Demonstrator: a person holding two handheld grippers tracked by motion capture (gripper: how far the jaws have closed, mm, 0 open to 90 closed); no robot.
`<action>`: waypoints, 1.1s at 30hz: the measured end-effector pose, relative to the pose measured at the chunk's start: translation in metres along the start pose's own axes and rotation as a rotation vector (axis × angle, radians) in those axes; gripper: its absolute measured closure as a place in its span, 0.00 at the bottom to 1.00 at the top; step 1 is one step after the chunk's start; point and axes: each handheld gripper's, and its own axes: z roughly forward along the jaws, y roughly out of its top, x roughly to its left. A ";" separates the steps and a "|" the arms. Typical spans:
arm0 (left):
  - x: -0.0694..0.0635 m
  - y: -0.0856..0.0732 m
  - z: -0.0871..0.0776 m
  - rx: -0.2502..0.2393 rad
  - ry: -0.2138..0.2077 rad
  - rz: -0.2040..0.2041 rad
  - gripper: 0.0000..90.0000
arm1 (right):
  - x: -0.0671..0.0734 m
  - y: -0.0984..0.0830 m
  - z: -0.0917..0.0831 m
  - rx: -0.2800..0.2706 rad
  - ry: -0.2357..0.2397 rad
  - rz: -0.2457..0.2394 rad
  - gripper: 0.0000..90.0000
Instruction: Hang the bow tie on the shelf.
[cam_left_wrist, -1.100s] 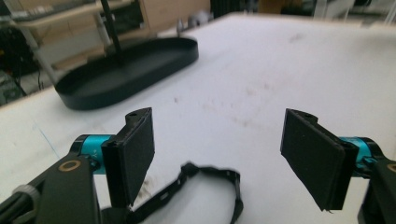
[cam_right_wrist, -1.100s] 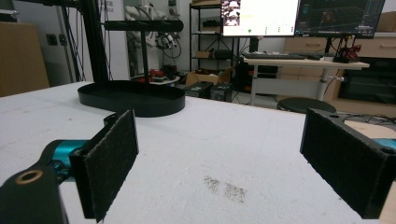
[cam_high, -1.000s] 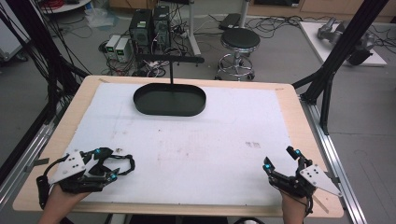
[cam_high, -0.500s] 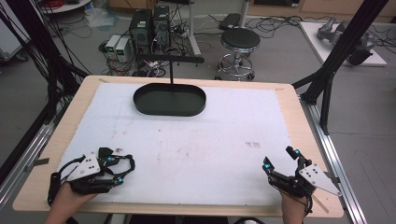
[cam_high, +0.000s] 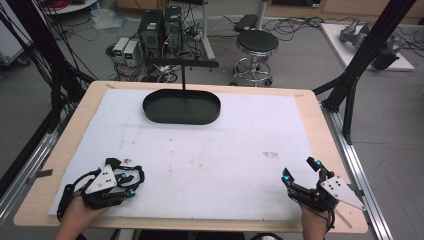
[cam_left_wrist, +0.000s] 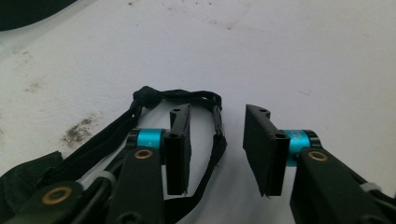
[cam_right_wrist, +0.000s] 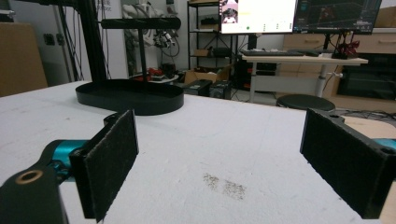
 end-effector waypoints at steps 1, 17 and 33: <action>0.000 0.000 0.000 0.001 -0.003 -0.001 0.73 | 0.000 0.000 0.000 -0.002 -0.003 0.006 0.12; 0.000 0.000 0.000 -0.048 -0.018 0.001 0.96 | -0.001 -0.001 0.000 0.000 -0.006 0.002 0.12; 0.005 0.017 -0.044 -0.487 0.226 -0.111 0.97 | 0.000 -0.002 0.001 0.003 0.000 0.015 0.12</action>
